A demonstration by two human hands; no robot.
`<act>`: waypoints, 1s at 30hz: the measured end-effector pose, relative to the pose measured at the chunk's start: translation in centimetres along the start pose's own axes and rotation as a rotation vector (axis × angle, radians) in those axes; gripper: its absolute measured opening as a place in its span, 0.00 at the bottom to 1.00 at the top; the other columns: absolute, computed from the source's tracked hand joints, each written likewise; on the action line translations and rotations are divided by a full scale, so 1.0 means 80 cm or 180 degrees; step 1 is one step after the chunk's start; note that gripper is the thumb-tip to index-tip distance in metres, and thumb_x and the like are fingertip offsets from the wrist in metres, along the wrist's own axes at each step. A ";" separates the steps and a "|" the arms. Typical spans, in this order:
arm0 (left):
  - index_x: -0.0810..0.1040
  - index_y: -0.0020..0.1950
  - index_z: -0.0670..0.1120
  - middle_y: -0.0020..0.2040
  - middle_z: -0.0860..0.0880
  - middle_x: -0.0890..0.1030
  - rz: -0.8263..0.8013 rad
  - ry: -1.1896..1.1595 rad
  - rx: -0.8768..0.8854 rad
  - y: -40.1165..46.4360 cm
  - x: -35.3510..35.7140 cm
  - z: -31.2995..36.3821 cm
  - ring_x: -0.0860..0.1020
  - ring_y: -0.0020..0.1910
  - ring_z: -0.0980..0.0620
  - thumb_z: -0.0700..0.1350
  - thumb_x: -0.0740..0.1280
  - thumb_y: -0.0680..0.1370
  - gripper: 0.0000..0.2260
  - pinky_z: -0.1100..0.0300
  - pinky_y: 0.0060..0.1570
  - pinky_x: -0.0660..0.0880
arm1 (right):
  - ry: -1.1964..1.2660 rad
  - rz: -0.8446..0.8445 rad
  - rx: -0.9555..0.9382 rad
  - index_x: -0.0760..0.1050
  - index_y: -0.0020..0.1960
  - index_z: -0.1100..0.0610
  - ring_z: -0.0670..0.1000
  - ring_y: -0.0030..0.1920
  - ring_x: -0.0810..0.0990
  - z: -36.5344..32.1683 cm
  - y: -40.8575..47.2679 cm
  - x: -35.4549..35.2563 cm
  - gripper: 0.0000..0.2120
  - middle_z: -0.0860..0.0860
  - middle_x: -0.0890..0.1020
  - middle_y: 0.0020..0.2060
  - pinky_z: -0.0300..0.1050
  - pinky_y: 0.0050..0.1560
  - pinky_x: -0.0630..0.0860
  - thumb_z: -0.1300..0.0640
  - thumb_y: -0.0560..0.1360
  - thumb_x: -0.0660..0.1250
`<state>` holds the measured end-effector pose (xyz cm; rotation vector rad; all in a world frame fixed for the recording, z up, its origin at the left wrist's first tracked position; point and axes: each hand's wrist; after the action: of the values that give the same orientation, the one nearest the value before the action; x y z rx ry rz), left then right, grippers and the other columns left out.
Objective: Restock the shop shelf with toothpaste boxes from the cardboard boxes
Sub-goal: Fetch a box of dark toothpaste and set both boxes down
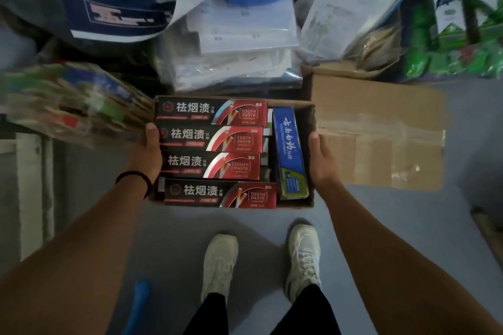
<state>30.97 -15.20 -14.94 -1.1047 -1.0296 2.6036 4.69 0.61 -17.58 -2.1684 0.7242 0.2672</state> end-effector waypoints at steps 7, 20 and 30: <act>0.80 0.50 0.54 0.40 0.51 0.85 -0.0912 -0.1328 -0.0436 0.019 -0.007 -0.031 0.81 0.44 0.50 0.69 0.46 0.76 0.29 0.52 0.47 0.75 | -0.0040 0.0127 -0.0209 0.74 0.54 0.53 0.50 0.48 0.83 0.013 0.006 0.007 0.24 0.50 0.83 0.46 0.54 0.51 0.80 0.35 0.79 0.50; 0.80 0.51 0.52 0.46 0.47 0.85 -0.1403 -0.1553 -0.0427 0.023 -0.011 -0.039 0.84 0.44 0.49 0.70 0.46 0.76 0.30 0.52 0.46 0.76 | 0.0083 0.0242 -0.0286 0.78 0.46 0.54 0.53 0.46 0.84 0.012 0.004 -0.002 0.26 0.53 0.84 0.43 0.59 0.52 0.80 0.35 0.79 0.52; 0.80 0.47 0.50 0.39 0.48 0.85 -0.1357 -0.1455 -0.0368 -0.071 -0.078 0.046 0.84 0.34 0.51 0.69 0.50 0.76 0.28 0.58 0.33 0.78 | -0.0030 0.0471 -0.0291 0.77 0.39 0.55 0.56 0.44 0.82 -0.081 -0.090 -0.080 0.26 0.54 0.83 0.39 0.50 0.47 0.78 0.40 0.81 0.51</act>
<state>32.23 -15.13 -5.80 -0.2481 -1.3386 2.5022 3.32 1.92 -6.14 -2.2008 0.8841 0.3942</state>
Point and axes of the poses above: each hand's wrist, its own y-axis towards the middle knuckle, its own x-axis out of the palm, z = x × y
